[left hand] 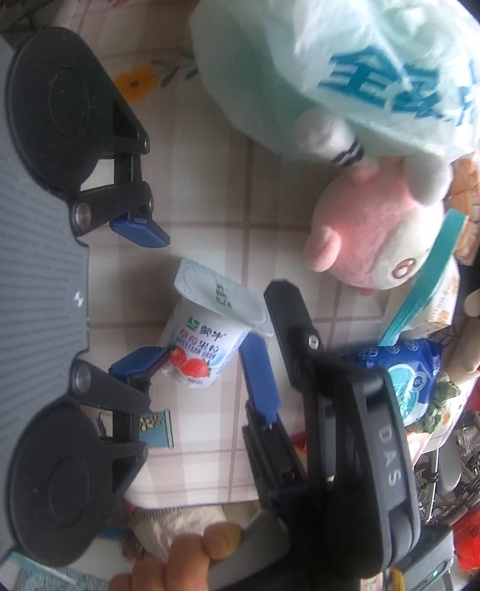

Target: Organize soft objects

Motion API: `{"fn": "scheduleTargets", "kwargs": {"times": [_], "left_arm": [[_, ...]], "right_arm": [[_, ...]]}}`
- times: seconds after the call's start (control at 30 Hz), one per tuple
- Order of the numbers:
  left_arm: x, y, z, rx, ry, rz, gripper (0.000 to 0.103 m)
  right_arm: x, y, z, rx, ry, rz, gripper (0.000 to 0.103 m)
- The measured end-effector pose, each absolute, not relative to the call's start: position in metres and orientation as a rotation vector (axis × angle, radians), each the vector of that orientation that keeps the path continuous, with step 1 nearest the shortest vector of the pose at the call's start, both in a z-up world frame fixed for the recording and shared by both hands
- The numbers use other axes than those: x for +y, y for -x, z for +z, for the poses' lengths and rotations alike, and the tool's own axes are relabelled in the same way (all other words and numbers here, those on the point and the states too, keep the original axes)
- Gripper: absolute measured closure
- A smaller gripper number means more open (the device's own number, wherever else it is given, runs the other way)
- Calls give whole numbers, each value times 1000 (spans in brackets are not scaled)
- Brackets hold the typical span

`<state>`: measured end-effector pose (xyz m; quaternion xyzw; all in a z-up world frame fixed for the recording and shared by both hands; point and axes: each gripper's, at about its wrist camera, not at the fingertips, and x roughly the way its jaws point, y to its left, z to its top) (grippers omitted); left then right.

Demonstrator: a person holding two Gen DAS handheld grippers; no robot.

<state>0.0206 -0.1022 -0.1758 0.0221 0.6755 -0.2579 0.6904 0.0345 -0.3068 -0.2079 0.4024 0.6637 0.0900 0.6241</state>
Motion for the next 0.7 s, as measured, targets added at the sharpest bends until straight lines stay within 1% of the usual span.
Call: {"fn": "scheduleTargets", "kwargs": {"times": [0.13, 0.47, 0.57, 0.7], "left_arm": [[-105, -21, -179, 1527, -31, -595, 43], [-104, -29, -183, 1576, 106, -614, 43], [-106, -31, -183, 1578, 122, -600, 43], [-110, -28, -180, 1559, 105, -593, 43]], "right_arm": [[-303, -42, -212, 1555, -897, 189, 57], [-296, -51, -214, 1598, -849, 202, 62], [-293, -55, -214, 1595, -842, 224, 67], [-291, -59, -211, 1574, -862, 256, 79]]}}
